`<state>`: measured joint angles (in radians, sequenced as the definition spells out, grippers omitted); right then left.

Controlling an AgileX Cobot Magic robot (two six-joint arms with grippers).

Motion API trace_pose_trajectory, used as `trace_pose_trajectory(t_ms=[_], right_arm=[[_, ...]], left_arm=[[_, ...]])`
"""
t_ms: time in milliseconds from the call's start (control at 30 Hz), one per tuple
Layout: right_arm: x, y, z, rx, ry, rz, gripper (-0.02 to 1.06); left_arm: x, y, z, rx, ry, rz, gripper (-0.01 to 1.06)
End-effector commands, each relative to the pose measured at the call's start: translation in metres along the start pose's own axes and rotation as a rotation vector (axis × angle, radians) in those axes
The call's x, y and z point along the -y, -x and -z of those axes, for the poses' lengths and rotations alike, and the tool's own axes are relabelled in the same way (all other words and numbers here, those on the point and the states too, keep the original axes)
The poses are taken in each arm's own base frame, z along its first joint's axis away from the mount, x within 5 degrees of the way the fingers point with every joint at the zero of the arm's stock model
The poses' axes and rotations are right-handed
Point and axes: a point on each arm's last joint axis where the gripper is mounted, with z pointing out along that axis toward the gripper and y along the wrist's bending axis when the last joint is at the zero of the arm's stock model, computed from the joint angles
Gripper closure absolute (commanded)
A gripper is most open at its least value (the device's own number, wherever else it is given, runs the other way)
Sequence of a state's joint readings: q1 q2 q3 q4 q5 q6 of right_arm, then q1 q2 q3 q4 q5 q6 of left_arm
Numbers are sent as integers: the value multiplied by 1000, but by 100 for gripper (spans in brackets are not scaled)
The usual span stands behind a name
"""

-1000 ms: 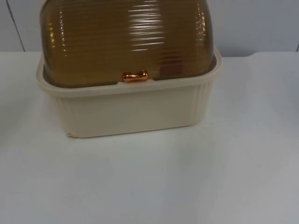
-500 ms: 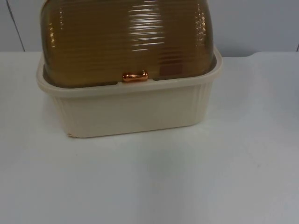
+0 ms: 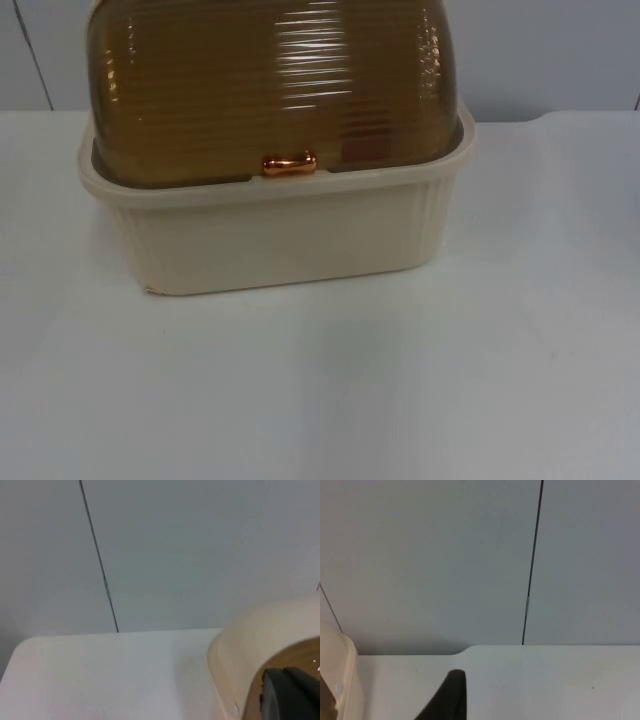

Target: Open the box lid with the left hand, place the block into the box with the right hand, then close the box lid with the left hand.

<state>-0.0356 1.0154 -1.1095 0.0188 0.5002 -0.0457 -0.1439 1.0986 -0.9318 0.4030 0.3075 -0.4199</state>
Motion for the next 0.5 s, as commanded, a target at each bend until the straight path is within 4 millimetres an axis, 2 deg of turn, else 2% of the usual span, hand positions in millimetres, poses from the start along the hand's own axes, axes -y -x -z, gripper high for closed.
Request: trace_pose_trajectory(t_ms=[0, 100, 167, 200, 233, 367, 400, 433, 467], right_arm=[[0, 0, 1, 8, 5, -10, -1], [0, 0, 1, 8, 5, -10, -1], [0, 1, 1, 10, 5, -10, -1], [0, 1, 1, 10, 5, -10, -1], [0, 1, 1, 10, 5, -10, -1], [0, 1, 1, 13, 5, -10, -1], [0, 1, 1, 13, 5, -10, -1], [0, 1, 1, 13, 5, -10, -1], [0, 1, 1, 13, 5, -10, -1]], left_arm=[[-2, 5, 3, 22, 6, -6, 105], [-2, 4, 3, 17, 5, 9, 104], [-1, 5, 3, 19, 2, 15, 92], [-1, 5, 3, 23, -3, 24, 80], [-1, 5, 3, 23, -3, 24, 80], [0, 6, 3, 38, -12, 56, 14], [0, 6, 3, 38, -12, 56, 14], [0, 7, 3, 41, -12, 46, -1], [0, 7, 3, 46, -11, 37, 0]])
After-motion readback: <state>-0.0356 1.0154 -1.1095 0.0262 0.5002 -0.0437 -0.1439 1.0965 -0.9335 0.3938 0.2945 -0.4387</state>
